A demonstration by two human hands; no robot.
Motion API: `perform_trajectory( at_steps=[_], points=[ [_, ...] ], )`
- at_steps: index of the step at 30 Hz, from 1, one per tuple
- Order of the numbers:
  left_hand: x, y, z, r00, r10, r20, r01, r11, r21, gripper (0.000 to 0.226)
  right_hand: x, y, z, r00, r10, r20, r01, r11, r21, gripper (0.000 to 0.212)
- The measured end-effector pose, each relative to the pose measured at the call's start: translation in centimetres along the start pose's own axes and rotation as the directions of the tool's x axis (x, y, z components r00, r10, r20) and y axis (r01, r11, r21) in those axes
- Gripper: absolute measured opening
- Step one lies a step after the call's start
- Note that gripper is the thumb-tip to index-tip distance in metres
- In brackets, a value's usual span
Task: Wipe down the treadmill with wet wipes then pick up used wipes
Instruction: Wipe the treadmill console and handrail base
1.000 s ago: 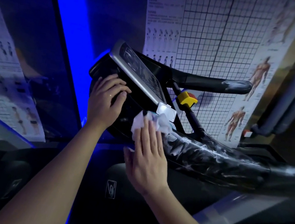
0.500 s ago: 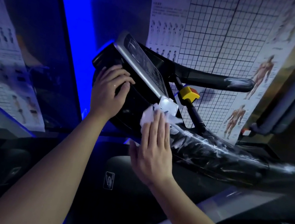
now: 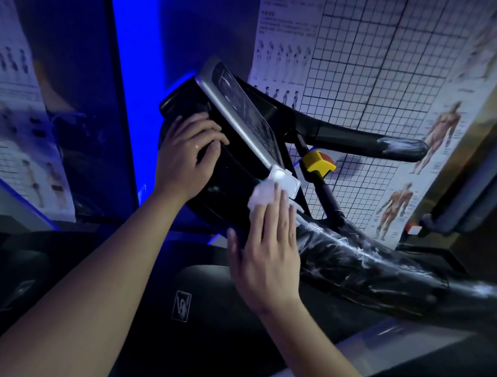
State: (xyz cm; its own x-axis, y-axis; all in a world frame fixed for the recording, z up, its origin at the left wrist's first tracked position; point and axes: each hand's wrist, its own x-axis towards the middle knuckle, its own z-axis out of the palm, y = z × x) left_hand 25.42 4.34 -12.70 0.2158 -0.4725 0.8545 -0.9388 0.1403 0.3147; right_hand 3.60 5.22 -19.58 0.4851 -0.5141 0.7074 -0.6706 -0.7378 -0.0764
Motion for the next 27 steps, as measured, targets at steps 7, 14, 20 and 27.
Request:
perform_trajectory(
  at_steps=[7,14,20,27],
  points=[
    [-0.1,0.0,0.0,1.0,0.003,-0.003,-0.003,1.0,0.003,0.03,-6.4,1.9,2.4,0.995,-0.043,0.088,0.051,0.995,-0.089,0.063],
    [0.0,0.3,-0.1,1.0,-0.013,0.011,0.012,1.0,0.024,0.031,0.5,0.8,-0.6,0.999,0.044,0.005,-0.044,0.999,0.005,0.064],
    [0.8,1.9,-0.7,0.991,-0.087,0.104,0.071,0.986,0.15,0.031,-6.6,2.9,1.4,0.992,-0.109,0.059,0.114,0.99,-0.083,0.068],
    [-0.6,5.0,1.5,0.979,0.151,0.139,-0.186,0.94,0.288,0.03,0.3,1.4,-0.4,0.998,0.066,0.011,-0.066,0.998,-0.005,0.068]
  ],
)
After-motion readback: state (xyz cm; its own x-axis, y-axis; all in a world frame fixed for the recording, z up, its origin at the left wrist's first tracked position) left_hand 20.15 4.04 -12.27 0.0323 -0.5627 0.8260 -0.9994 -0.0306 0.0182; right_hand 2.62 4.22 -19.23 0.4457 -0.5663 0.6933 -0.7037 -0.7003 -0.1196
